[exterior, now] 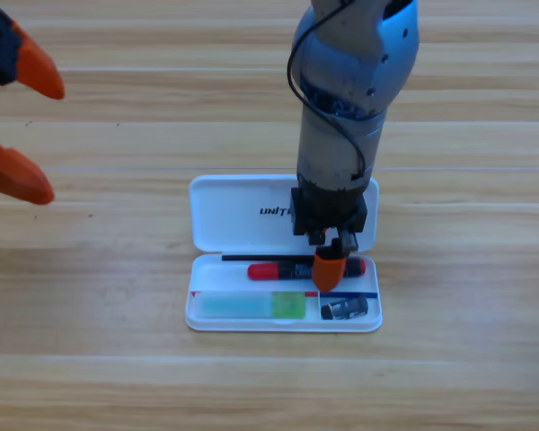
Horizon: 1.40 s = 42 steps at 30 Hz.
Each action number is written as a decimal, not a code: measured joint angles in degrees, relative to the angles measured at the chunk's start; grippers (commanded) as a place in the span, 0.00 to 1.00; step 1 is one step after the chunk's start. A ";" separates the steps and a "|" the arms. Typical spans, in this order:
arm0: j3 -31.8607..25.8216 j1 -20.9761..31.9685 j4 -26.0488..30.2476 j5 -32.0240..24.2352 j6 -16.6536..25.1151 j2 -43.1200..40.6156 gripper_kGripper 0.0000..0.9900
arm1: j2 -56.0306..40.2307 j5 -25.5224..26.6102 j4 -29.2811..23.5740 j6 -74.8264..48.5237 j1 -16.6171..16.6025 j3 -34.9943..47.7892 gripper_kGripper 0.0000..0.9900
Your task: Clean up eraser and pencils
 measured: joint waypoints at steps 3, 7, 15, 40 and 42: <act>0.00 0.52 -0.06 0.00 0.00 -0.89 1.00 | -1.96 2.91 1.70 0.16 0.07 0.04 0.97; 0.00 2.11 -2.19 -0.63 0.00 -1.02 1.00 | -11.59 8.82 2.92 0.30 0.60 3.73 0.97; 4.98 11.83 -20.01 -7.45 0.00 -0.84 1.00 | -34.08 22.28 3.23 1.57 0.95 13.45 0.97; 1.56 28.52 -41.00 -36.47 7.43 38.81 0.00 | -38.62 26.45 1.75 7.62 0.93 16.28 0.97; 1.75 28.20 -41.00 -36.47 7.43 39.76 0.00 | -38.62 26.45 1.59 7.70 0.93 16.28 0.97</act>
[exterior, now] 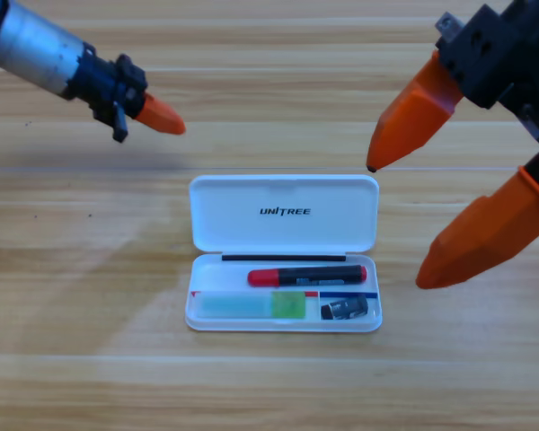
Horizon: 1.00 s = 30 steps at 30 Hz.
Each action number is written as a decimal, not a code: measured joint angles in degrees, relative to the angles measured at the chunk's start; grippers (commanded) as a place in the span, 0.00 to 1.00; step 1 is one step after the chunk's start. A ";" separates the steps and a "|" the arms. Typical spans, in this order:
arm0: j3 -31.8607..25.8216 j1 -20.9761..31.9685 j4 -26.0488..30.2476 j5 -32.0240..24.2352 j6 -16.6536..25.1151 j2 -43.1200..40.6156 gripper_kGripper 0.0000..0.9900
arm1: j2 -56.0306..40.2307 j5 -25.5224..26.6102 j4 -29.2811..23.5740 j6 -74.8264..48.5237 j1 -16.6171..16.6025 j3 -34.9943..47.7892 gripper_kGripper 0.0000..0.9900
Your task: Clean up eraser and pencils
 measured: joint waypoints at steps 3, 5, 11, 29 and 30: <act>0.00 -1.04 0.01 0.49 0.00 0.94 0.00 | 0.00 0.00 -0.07 0.16 0.00 0.00 0.97; -0.01 -2.08 0.33 0.92 -0.04 0.99 0.00 | 0.00 0.00 -0.20 0.38 0.00 0.00 0.97; -0.15 -5.29 5.08 0.37 1.64 0.99 0.00 | 0.00 0.01 -3.97 2.35 0.00 0.00 0.97; 1.96 -12.17 10.57 0.22 3.60 -2.35 0.00 | -0.07 0.23 -10.62 5.08 0.00 3.46 0.97; 2.43 -12.36 10.63 0.24 3.68 -3.28 0.00 | -0.07 0.31 -10.62 5.09 0.00 3.46 0.97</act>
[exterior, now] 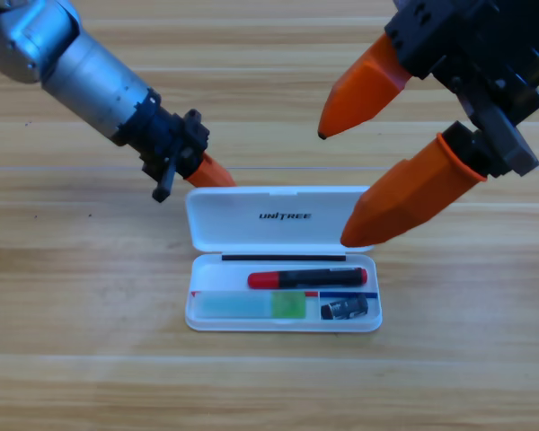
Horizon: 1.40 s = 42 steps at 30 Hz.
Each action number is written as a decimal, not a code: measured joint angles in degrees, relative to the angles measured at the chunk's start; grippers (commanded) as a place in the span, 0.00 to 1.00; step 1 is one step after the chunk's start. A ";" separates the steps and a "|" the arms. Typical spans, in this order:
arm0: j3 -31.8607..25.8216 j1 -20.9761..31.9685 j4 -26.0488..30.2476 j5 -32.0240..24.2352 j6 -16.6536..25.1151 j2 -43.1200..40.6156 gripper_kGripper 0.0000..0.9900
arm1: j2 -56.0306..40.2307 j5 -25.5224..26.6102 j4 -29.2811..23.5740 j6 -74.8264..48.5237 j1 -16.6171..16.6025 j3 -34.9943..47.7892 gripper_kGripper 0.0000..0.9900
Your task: Clean up eraser and pencils
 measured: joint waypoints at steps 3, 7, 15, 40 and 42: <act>1.51 -0.49 0.12 0.04 0.77 -2.40 0.00 | 0.00 0.25 0.00 0.04 0.00 0.10 0.97; 4.03 -0.81 0.12 0.09 2.53 -4.79 0.00 | 0.00 0.32 0.00 0.04 0.00 0.32 0.97; 13.09 -2.05 -5.57 3.41 3.11 -7.91 0.00 | 0.00 0.38 -0.11 0.04 0.00 1.23 0.97; 38.29 -7.12 -30.54 16.02 2.83 -18.02 0.00 | 0.00 0.77 -0.18 0.04 0.00 1.24 0.97; 39.42 -7.42 -32.14 17.42 2.22 -18.07 0.00 | 0.00 0.77 -0.19 0.04 0.00 1.24 0.97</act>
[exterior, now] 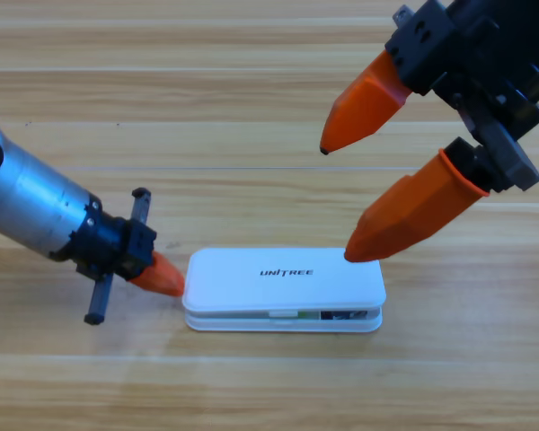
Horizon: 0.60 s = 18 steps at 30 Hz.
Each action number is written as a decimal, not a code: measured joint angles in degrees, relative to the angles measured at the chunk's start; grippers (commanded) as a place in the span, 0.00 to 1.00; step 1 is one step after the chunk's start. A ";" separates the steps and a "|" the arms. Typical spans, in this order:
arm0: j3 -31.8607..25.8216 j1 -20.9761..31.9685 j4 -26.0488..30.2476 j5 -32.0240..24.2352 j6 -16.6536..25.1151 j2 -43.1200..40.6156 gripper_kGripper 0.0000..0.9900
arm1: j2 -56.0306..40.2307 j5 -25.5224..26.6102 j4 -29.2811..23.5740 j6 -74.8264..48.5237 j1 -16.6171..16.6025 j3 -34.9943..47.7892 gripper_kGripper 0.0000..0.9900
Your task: Clean up eraser and pencils
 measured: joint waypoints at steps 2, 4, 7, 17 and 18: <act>0.63 -0.41 -1.42 0.50 -0.25 0.21 0.00 | 0.00 0.00 0.00 0.00 0.00 0.00 0.97; 0.78 -0.85 -2.17 0.57 -0.27 0.67 0.00 | 0.00 0.00 -0.01 0.00 0.00 0.00 0.97; 0.99 -1.25 -4.10 0.57 -0.30 1.93 0.00 | 0.00 0.00 -0.06 0.00 0.00 0.00 0.97; -0.61 2.04 3.82 0.09 -1.95 -0.41 0.00 | 0.00 0.00 -0.08 0.00 0.00 0.00 0.97; -0.78 3.78 6.16 -0.63 -1.29 -1.74 0.00 | 0.00 0.00 -0.08 0.00 0.00 0.00 0.97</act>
